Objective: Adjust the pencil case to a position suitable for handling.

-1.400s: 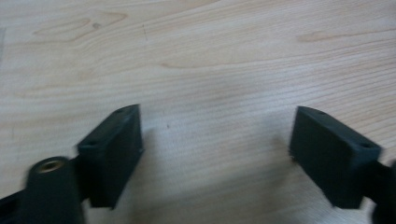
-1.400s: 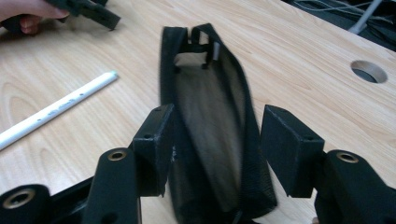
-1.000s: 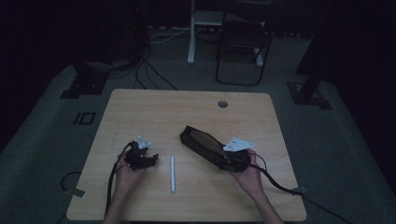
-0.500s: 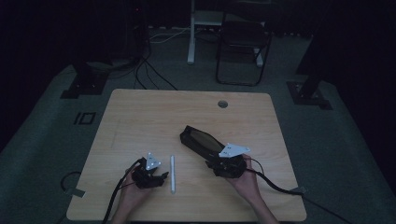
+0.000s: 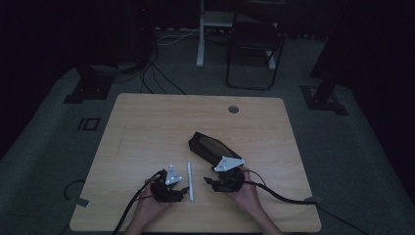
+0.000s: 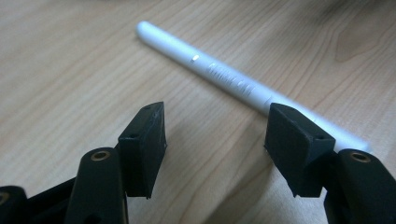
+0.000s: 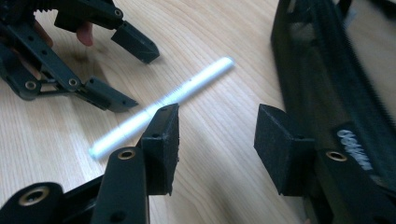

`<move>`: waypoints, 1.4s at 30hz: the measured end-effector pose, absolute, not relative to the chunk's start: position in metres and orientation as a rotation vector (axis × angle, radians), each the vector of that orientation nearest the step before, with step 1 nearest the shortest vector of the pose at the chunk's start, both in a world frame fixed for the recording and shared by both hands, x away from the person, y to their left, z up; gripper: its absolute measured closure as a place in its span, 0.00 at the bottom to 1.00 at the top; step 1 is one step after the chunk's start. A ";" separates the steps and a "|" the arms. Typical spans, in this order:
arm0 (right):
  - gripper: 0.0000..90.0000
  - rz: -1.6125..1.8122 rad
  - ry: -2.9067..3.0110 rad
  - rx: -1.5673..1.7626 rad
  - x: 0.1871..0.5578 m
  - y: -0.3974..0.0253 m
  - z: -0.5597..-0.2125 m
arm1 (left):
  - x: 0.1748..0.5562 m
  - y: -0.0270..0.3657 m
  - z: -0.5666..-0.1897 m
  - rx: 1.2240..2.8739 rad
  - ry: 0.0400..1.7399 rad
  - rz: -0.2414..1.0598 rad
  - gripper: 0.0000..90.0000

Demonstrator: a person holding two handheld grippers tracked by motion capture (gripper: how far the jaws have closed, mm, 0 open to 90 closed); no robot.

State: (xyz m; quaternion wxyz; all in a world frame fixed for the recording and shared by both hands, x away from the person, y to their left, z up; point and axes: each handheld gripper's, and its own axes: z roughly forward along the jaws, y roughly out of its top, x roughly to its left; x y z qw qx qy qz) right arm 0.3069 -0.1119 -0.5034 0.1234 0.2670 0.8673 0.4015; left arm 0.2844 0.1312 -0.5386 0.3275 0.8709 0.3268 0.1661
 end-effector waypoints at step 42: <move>0.74 1.027 2.594 0.832 0.308 -0.096 -0.540 | 0.334 0.205 -0.538 2.069 1.184 0.580 0.44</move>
